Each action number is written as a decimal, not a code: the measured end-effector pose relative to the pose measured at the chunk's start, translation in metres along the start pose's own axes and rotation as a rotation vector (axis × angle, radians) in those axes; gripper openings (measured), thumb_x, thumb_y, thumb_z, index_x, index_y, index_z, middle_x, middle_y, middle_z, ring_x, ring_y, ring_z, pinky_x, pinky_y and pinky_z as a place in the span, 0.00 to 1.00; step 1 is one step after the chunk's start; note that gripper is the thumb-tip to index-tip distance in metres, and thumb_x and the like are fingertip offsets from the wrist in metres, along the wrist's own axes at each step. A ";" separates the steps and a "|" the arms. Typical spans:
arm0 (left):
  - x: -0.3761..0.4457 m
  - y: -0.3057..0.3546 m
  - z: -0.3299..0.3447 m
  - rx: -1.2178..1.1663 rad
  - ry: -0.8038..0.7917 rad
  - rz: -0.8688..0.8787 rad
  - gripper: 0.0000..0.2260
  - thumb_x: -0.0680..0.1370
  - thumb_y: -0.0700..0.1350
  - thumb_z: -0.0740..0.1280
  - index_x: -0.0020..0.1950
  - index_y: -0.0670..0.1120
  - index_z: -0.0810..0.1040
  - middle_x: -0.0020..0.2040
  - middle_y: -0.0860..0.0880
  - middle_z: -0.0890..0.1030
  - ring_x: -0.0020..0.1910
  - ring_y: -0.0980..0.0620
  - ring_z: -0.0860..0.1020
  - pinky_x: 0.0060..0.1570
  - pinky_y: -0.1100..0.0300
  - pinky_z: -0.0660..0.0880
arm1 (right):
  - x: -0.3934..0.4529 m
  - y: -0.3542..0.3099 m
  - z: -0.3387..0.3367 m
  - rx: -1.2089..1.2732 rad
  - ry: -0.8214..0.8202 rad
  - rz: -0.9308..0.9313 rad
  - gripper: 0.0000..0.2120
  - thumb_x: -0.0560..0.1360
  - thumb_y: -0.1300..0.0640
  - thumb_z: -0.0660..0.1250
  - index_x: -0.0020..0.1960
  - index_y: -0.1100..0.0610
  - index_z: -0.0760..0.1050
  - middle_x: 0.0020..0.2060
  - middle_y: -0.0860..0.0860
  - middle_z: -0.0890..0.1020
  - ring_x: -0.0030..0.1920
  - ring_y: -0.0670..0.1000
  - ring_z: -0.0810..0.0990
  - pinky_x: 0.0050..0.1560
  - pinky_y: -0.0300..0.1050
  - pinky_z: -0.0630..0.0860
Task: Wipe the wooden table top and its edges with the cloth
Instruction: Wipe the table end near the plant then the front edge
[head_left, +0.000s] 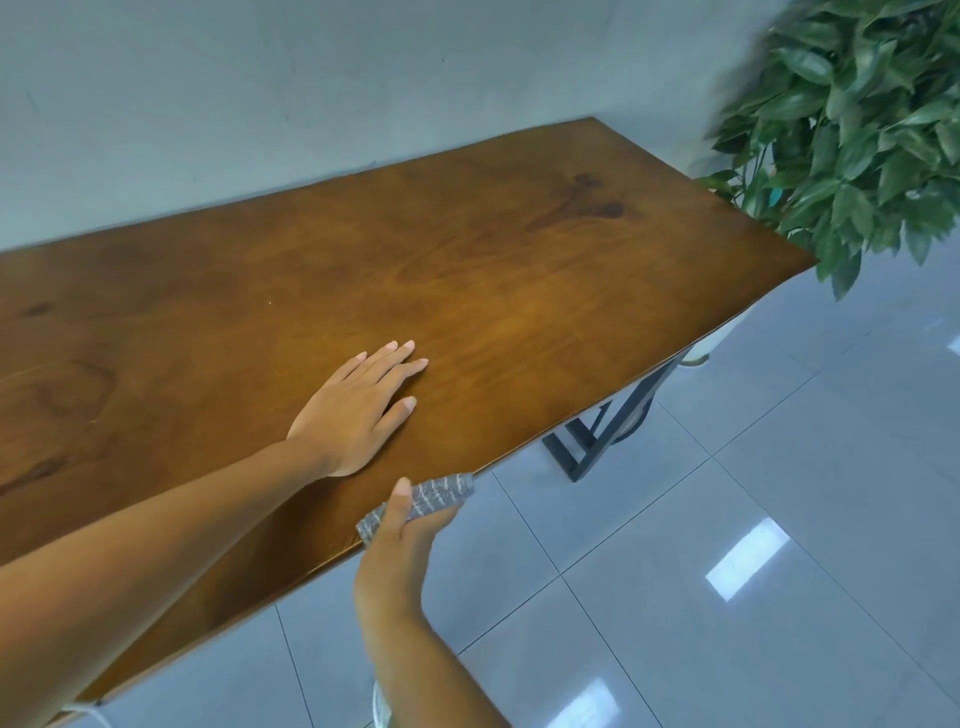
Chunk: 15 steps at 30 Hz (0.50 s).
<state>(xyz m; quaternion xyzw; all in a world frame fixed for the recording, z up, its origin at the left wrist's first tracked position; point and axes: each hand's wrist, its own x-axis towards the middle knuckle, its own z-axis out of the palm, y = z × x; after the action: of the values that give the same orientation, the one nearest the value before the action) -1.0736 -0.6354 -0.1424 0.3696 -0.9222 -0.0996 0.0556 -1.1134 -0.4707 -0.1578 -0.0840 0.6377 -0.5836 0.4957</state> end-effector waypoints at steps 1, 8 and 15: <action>0.000 0.000 0.000 -0.005 -0.001 0.000 0.25 0.86 0.60 0.46 0.83 0.58 0.54 0.84 0.57 0.52 0.82 0.59 0.45 0.79 0.59 0.42 | -0.001 0.003 -0.001 -0.023 -0.007 0.007 0.45 0.71 0.26 0.58 0.79 0.39 0.41 0.69 0.47 0.71 0.63 0.46 0.77 0.45 0.29 0.77; 0.000 -0.002 0.002 -0.028 0.016 0.002 0.24 0.86 0.60 0.47 0.83 0.57 0.56 0.84 0.56 0.54 0.82 0.57 0.48 0.81 0.56 0.46 | 0.065 -0.048 -0.040 -0.098 0.120 0.022 0.31 0.84 0.38 0.51 0.77 0.58 0.56 0.70 0.58 0.73 0.65 0.55 0.74 0.66 0.49 0.71; 0.002 -0.005 0.003 -0.073 0.048 -0.002 0.26 0.84 0.63 0.49 0.81 0.57 0.61 0.83 0.55 0.58 0.82 0.54 0.54 0.81 0.53 0.50 | 0.103 -0.096 -0.068 -0.059 0.320 0.046 0.34 0.84 0.36 0.49 0.82 0.56 0.51 0.77 0.58 0.66 0.75 0.60 0.67 0.73 0.57 0.66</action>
<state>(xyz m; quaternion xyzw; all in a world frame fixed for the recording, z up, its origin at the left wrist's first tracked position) -1.0724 -0.6403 -0.1463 0.3707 -0.9159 -0.1240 0.0911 -1.2595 -0.5261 -0.1451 0.0100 0.7269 -0.5593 0.3984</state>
